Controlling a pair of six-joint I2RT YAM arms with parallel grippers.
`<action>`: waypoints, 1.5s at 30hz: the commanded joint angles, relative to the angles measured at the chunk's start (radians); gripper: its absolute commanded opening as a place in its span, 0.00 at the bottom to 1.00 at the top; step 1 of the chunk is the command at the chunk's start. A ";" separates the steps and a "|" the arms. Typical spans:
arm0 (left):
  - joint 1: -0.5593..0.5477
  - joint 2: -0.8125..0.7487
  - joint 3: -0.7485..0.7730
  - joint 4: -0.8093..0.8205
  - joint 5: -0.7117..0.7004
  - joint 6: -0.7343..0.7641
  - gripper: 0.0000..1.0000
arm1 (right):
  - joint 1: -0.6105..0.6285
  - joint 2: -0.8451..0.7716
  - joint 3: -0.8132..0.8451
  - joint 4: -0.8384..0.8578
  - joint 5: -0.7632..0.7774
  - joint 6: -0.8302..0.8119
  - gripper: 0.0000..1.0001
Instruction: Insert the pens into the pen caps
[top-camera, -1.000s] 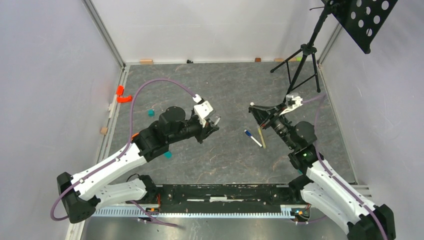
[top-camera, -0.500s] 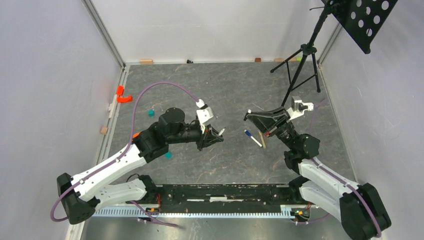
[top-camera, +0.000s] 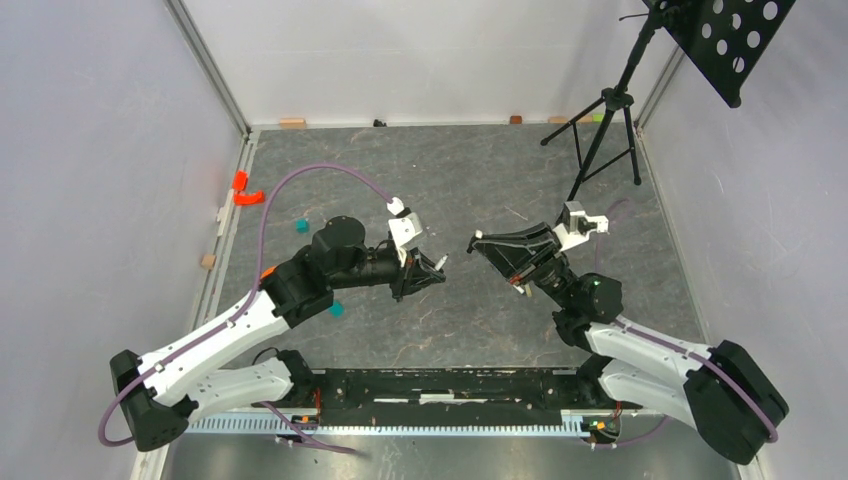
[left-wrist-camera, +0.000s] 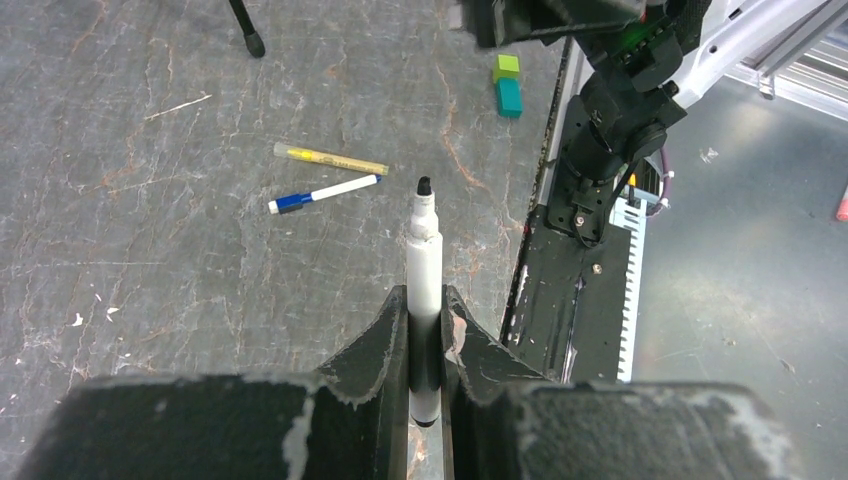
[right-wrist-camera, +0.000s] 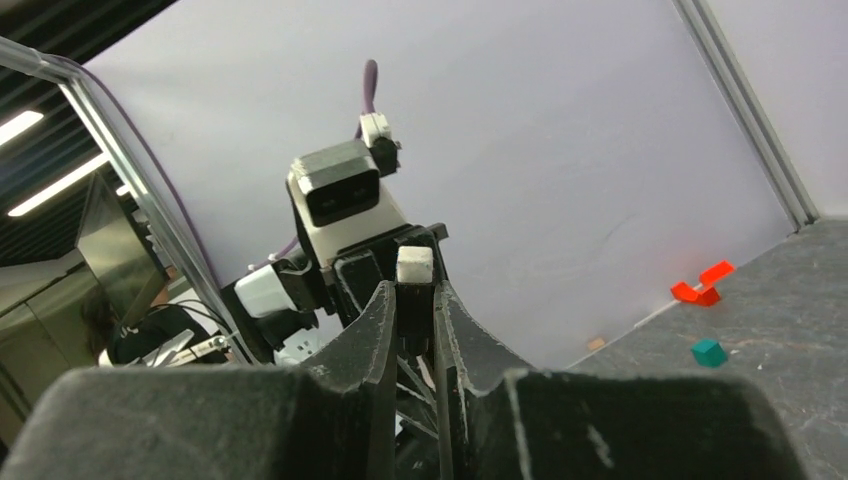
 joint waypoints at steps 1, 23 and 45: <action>0.006 -0.006 0.023 0.022 -0.001 -0.027 0.02 | 0.038 0.052 0.046 0.049 0.041 -0.068 0.00; 0.006 0.002 0.022 0.019 -0.013 -0.027 0.02 | 0.095 0.171 0.095 0.112 0.068 -0.083 0.00; 0.006 -0.006 0.016 0.025 -0.026 -0.024 0.02 | 0.103 0.159 0.065 0.092 0.046 -0.108 0.00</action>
